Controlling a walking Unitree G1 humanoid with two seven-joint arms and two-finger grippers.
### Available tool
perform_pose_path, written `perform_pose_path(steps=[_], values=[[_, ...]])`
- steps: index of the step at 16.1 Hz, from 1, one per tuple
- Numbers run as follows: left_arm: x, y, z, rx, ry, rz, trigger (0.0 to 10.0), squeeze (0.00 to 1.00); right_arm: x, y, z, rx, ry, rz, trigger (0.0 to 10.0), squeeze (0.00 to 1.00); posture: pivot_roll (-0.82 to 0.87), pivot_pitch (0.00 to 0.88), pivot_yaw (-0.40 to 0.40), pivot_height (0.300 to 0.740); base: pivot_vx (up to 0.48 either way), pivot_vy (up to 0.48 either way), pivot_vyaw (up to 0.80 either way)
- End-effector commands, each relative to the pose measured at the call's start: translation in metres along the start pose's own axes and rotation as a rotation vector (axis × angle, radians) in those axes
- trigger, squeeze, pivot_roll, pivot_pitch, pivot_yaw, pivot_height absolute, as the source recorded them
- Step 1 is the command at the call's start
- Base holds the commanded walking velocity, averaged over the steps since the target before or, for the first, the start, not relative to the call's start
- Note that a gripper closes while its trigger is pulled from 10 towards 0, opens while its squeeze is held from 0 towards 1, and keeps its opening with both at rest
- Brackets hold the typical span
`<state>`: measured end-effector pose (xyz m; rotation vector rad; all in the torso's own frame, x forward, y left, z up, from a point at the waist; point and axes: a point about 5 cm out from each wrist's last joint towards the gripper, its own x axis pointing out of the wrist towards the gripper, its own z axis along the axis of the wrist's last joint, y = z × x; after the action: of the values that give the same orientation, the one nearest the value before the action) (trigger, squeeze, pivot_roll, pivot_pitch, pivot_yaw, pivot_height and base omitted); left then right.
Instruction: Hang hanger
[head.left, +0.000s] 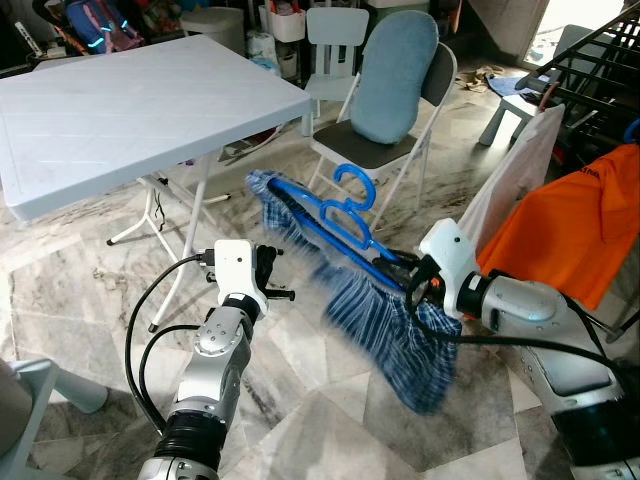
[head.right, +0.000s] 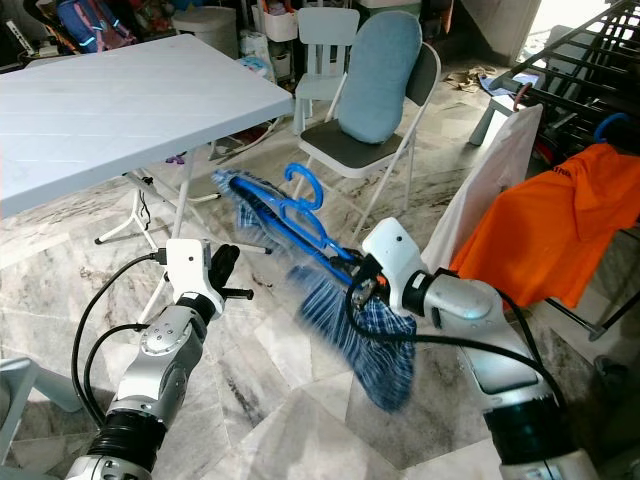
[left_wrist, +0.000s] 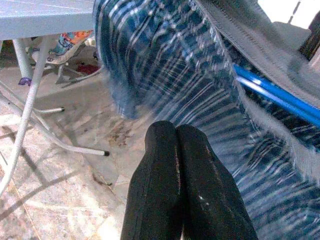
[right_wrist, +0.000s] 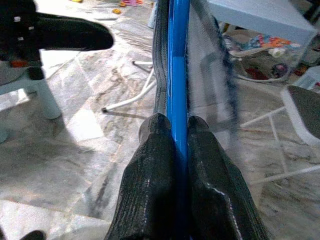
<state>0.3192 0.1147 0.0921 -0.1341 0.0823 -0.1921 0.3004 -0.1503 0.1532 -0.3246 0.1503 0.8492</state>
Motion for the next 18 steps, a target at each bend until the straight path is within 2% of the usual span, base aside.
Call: perform_pose_path(steps=[1,2,3,4,6,7,8,14,18], values=[[0.001,0.001,0.005,0.010,-0.018,-0.008,0.0,0.00,0.000,0.003,0.006,-0.006,-0.025,0.020,10.0,0.00,-0.24,0.000,-0.004,0.740,0.000,0.000,0.00],[0.001,0.000,0.006,0.014,-0.023,-0.012,0.0,0.00,0.001,0.003,0.007,-0.002,-0.027,0.013,10.0,0.00,-0.24,0.000,-0.004,0.740,0.000,0.000,0.00],[0.001,-0.001,0.007,0.023,-0.029,-0.018,1.2,0.00,0.001,0.004,0.008,0.001,-0.030,0.014,10.0,0.00,-0.24,0.000,-0.003,0.740,0.000,0.000,0.00],[0.002,-0.002,0.009,0.047,-0.044,-0.020,10.0,0.00,0.002,0.005,0.010,0.014,-0.038,0.021,10.0,0.00,-0.24,0.000,-0.003,0.740,0.000,0.000,0.00],[0.004,-0.004,0.016,0.035,-0.079,-0.026,10.0,0.00,0.003,0.010,0.011,0.016,-0.039,0.054,10.0,0.00,-0.24,0.000,-0.006,0.740,0.000,0.000,0.00],[0.005,-0.005,0.019,0.015,-0.099,-0.040,10.0,1.00,0.004,0.012,0.009,0.013,-0.032,0.060,10.0,0.00,-0.24,0.000,-0.006,0.740,0.000,0.000,0.00],[0.005,-0.005,0.021,0.047,-0.110,-0.035,10.0,1.00,0.004,0.013,0.007,0.009,-0.024,0.063,10.0,0.00,-0.24,0.000,-0.007,0.740,0.000,0.000,0.00],[0.005,-0.010,0.028,0.083,-0.147,-0.048,10.0,1.00,0.007,0.017,0.000,0.016,0.001,0.076,10.0,0.00,-0.23,0.000,-0.005,0.740,0.000,0.000,0.00],[0.005,-0.006,0.028,0.113,-0.149,-0.007,10.0,1.00,0.008,0.018,-0.003,0.020,0.009,0.079,10.0,0.00,-0.23,0.000,-0.005,0.740,0.000,0.000,0.00]])
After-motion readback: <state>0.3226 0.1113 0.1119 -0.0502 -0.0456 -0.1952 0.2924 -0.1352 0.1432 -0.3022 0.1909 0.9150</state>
